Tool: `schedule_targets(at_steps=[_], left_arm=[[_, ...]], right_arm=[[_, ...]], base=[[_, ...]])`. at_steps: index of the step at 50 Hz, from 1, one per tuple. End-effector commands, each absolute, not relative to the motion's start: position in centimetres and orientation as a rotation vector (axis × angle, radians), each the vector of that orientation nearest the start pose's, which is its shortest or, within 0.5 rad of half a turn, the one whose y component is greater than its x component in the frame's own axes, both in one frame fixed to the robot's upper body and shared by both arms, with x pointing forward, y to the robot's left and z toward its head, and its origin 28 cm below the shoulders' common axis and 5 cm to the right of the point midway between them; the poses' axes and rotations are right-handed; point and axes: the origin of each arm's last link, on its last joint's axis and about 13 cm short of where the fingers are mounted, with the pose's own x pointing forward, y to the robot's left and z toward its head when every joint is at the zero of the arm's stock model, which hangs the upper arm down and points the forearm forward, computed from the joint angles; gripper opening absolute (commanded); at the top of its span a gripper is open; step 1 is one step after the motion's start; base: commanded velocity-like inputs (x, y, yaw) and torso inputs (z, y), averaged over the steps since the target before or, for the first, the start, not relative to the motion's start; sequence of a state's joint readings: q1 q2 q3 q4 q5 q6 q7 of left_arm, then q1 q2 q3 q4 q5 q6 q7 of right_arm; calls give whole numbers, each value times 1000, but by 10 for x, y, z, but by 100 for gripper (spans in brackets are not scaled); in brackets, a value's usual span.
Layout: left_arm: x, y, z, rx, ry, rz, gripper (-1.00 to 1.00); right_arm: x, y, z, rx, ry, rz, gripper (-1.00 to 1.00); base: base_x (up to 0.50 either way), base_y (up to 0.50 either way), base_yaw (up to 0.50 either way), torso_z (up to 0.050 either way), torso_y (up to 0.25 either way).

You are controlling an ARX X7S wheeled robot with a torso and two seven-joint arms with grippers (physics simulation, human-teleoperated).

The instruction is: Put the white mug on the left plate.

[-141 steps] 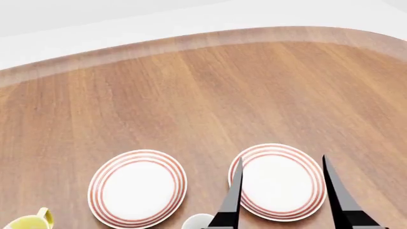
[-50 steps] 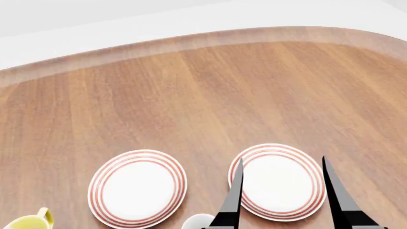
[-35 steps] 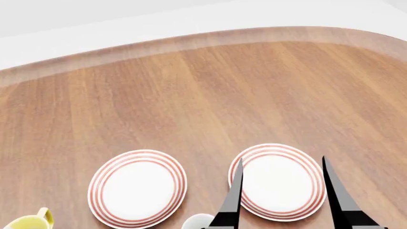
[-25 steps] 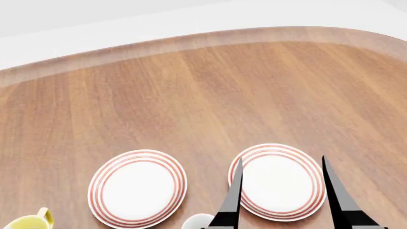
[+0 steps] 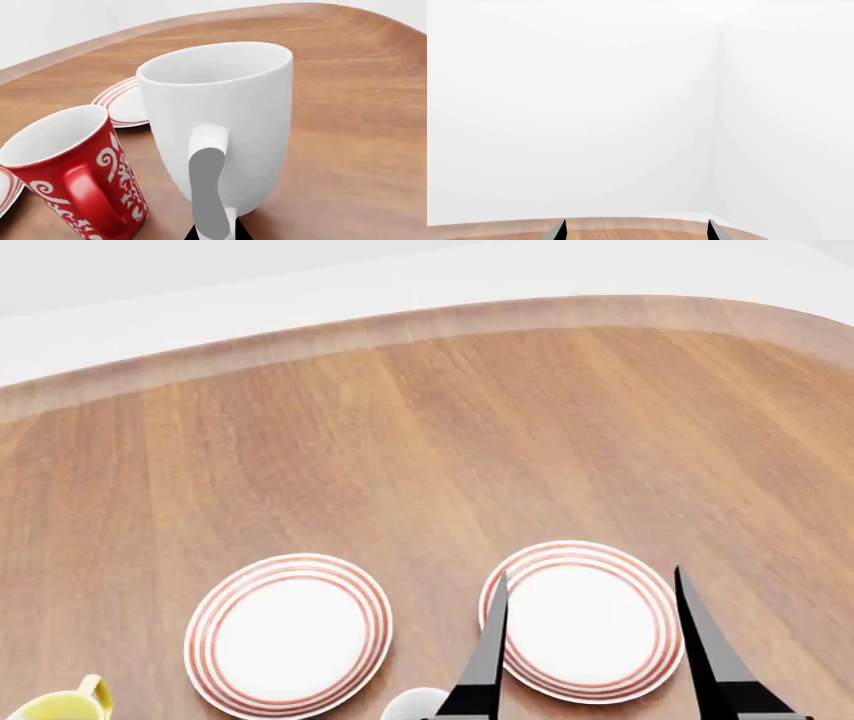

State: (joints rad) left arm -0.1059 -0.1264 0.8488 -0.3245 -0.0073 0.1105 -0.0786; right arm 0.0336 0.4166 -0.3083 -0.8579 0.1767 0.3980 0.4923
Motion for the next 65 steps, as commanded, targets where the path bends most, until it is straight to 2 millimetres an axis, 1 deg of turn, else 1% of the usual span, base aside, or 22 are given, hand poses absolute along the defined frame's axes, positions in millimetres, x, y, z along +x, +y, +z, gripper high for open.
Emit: schedule_targets(at_steps=[1,6,8,20,33,34,38,45,48,54,60,65], left_arm=[[164,97,-21,192,85,-753,-100],[163,97,-17,179,58,-742,-100],[164,97,-10,174,44,-733,-100],[165,100,16,155,-18,-727,-100],[179,105,40,130,-64,-681,-100],[184,106,44,124,-71,-668,-100],[191,111,54,111,-84,-644,-100],[209,119,70,90,-107,-588,-100],[221,125,78,82,-121,-549,-100],[238,134,91,68,-143,-494,-100],[254,144,102,60,-160,-434,-100],[264,152,106,58,-165,-394,-100]], right_arm=[[168,-91,154,-97,-425,-5,100],[168,-91,154,-97,-426,-6,100],[168,-91,154,-98,-425,-4,100],[168,-90,155,-99,-428,-3,100],[168,-91,154,-98,-429,-3,100],[168,-91,155,-98,-429,-3,100],[167,-91,156,-97,-431,-4,100],[167,-91,156,-97,-432,-5,100],[167,-91,156,-96,-432,-4,100],[167,-91,155,-96,-432,-4,100],[167,-91,155,-96,-432,-5,100],[167,-91,155,-97,-431,-4,100]], base=[[0,0,0,0,0],[0,0,0,0,0],[0,0,0,0,0],[0,0,0,0,1],[0,0,0,0,0],[0,0,0,0,0],[0,0,0,0,0],[0,0,0,0,0],[0,0,0,0,0],[0,0,0,0,0],[0,0,0,0,2],[0,0,0,0,0]])
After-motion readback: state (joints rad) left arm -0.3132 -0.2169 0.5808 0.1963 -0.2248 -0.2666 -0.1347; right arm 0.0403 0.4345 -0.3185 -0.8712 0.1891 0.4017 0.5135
